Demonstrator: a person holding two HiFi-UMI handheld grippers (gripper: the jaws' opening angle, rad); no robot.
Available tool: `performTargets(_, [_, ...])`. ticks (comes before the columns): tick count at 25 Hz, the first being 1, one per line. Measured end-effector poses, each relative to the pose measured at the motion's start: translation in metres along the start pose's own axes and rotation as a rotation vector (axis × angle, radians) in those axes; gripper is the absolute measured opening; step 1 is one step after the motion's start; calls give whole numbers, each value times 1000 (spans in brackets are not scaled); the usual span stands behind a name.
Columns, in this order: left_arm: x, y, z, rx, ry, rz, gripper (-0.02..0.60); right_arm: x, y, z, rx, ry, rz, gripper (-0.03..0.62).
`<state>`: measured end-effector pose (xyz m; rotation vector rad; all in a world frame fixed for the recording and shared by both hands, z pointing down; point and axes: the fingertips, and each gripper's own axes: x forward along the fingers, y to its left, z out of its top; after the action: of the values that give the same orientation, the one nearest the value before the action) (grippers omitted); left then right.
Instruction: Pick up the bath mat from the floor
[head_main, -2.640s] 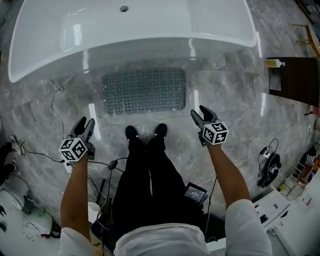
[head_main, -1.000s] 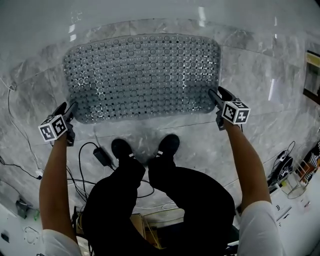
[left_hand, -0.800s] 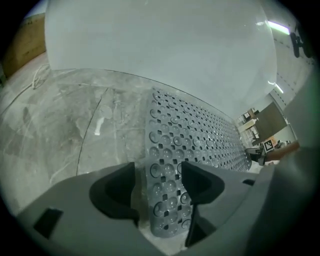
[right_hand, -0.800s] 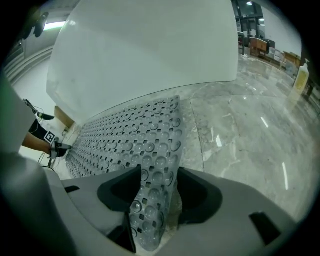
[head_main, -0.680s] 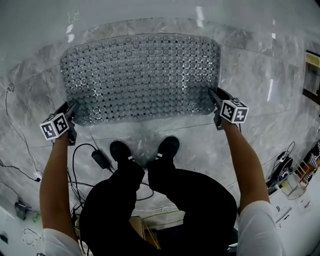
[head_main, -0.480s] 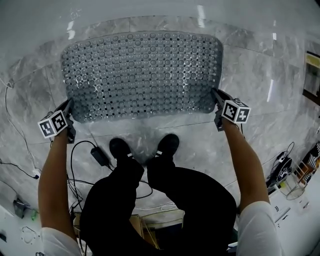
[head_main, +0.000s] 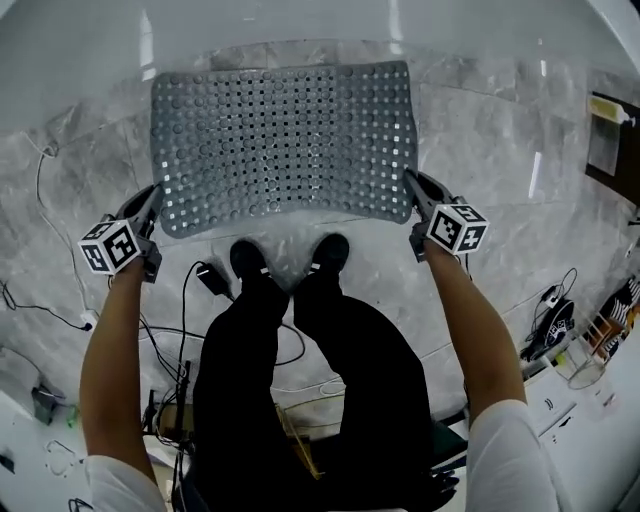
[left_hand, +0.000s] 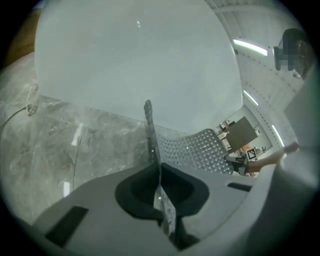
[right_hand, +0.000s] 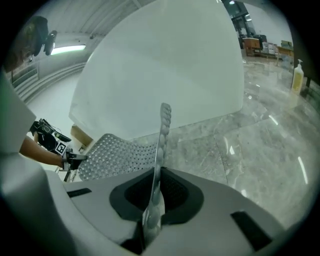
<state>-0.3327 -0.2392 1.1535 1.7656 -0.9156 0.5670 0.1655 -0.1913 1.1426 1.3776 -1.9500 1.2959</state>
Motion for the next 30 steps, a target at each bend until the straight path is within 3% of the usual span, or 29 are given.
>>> performTargets(5, [-87, -83, 53, 95, -53, -19, 18, -81, 83, 57, 28, -64, 23, 40])
performTargets(11, [-242, -208, 114, 233, -135, -70, 18, -221, 194, 153, 1, -180, 78, 40])
performTargets(16, [-373, -310, 186, 348, -275, -78, 19, -341, 277, 241, -81, -305, 146, 40])
performTargets(20, [-478, -383, 211, 420, -392, -57, 19, -442, 344, 278, -143, -400, 176, 40])
performTargets(26, [-613, -477, 269, 569, -642, -109, 20, -571, 446, 357, -398, -622, 220, 40])
performTargets(30, [-681, -542, 283, 656, -774, -143, 20, -646, 497, 379, -489, -735, 230, 40])
